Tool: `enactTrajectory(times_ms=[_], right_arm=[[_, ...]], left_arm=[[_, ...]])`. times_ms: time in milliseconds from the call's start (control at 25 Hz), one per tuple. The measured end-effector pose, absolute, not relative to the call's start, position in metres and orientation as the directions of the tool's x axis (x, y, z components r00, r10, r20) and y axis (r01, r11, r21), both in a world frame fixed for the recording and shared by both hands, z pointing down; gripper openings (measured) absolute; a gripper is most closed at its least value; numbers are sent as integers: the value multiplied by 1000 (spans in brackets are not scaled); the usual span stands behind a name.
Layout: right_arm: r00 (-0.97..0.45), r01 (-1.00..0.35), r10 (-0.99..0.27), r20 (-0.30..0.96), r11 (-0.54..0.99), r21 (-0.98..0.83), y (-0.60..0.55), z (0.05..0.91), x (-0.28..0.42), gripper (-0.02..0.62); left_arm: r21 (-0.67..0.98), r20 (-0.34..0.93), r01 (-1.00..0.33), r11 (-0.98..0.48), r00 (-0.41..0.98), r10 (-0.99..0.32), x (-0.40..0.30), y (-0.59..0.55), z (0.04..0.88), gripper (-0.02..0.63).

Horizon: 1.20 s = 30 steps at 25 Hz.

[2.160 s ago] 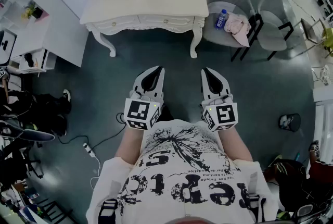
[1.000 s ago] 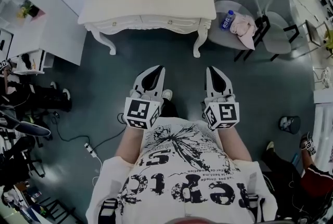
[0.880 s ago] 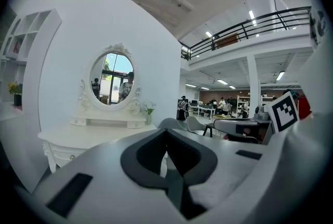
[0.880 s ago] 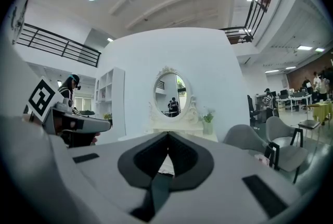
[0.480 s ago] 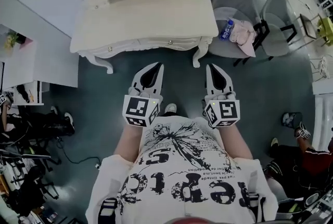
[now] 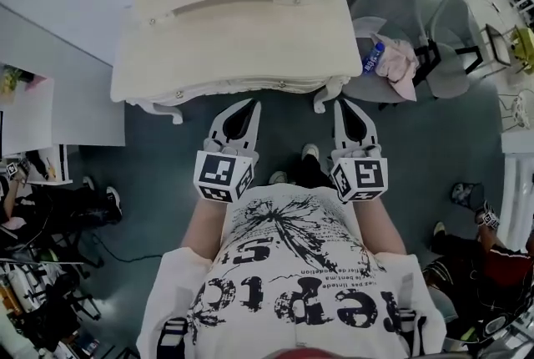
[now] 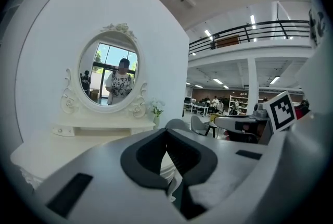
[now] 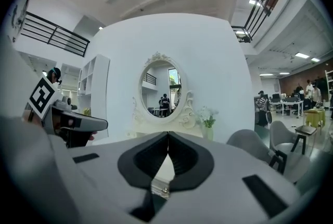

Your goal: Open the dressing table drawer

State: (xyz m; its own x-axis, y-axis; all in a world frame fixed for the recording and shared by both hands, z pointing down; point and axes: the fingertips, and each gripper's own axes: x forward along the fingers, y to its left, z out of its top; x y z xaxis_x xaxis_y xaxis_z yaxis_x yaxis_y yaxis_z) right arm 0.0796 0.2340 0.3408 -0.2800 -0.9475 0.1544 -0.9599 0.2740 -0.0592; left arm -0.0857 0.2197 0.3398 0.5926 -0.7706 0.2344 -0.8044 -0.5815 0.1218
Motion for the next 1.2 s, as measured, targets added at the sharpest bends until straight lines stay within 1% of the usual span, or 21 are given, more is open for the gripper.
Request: enactTrajectory(times_ms=[240, 440, 680, 840, 1000, 1200], right_arm=[[-330, -944, -929, 166, 322, -77, 176, 357, 86, 17], [-382, -924, -912, 153, 373, -82, 106, 358, 107, 17], [-448, -894, -878, 169, 440, -87, 15, 361, 130, 17], [-484, -874, -848, 214, 479, -80, -31, 377, 138, 17], [-502, -861, -816, 287, 501, -82, -59, 407, 139, 17], [-499, -860, -793, 349, 503, -86, -87, 438, 130, 17]], left_arm=[[128, 256, -844, -521, 535, -805, -82, 170, 355, 18], [111, 257, -876, -468, 481, -838, -64, 113, 356, 18], [110, 249, -910, -400, 415, -875, -39, 39, 350, 18], [99, 239, -913, -396, 408, -881, -22, 0, 354, 18], [89, 263, -907, -411, 419, -869, -7, -23, 370, 18], [107, 289, -905, -411, 424, -858, -10, -50, 387, 18]])
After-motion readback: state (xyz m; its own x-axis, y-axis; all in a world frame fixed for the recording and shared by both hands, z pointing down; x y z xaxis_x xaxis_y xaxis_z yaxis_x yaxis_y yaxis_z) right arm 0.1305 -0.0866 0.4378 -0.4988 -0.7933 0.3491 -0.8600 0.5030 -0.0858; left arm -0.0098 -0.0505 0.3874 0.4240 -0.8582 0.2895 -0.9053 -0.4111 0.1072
